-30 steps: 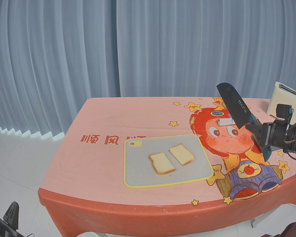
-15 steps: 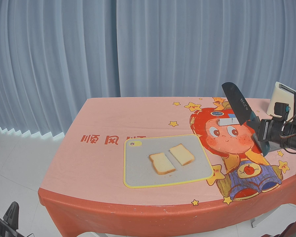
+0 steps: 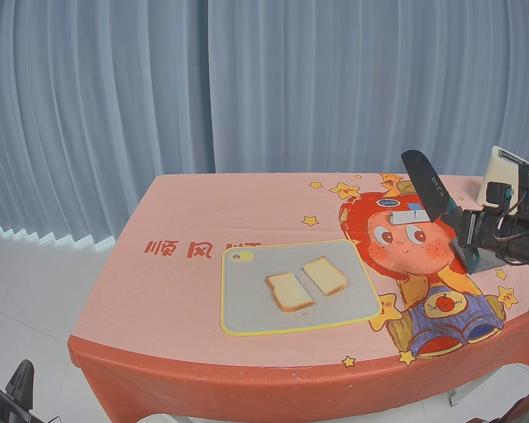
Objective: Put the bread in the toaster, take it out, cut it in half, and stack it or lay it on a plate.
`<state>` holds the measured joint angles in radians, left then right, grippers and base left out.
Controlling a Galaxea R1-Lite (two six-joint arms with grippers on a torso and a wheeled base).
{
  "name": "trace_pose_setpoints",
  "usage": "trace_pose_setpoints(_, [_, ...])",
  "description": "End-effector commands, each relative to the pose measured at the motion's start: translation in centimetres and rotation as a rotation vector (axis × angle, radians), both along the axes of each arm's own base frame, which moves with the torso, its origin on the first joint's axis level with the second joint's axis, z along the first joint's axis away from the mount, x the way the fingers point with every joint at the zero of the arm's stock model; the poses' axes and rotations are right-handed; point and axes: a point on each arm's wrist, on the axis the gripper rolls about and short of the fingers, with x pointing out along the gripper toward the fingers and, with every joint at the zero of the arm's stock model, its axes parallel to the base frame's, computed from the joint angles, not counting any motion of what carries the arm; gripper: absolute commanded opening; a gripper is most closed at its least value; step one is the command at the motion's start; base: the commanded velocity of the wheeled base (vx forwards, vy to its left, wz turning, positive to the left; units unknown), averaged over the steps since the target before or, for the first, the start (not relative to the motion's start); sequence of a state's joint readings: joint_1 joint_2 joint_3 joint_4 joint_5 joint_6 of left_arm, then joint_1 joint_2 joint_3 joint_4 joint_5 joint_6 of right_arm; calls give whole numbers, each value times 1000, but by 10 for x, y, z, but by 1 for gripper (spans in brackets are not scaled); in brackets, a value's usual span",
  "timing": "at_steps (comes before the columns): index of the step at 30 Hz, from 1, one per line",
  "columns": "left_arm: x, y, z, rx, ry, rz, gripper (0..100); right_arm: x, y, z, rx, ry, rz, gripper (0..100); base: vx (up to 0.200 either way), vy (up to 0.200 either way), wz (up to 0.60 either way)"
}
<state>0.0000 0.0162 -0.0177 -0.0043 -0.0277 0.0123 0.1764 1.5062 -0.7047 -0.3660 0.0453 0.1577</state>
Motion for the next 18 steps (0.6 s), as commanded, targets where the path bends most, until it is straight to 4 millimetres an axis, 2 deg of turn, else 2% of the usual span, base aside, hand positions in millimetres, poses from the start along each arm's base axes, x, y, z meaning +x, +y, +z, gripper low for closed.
trace_pose_setpoints(1, [0,0,-5,0,1,0,0,5,-1,-4,-2,14,-9,0,0,0,0])
trace_pose_setpoints(18, [0,0,-5,0,1,0,0,15,-10,-9,-2,26,-22,0,0,0,0])
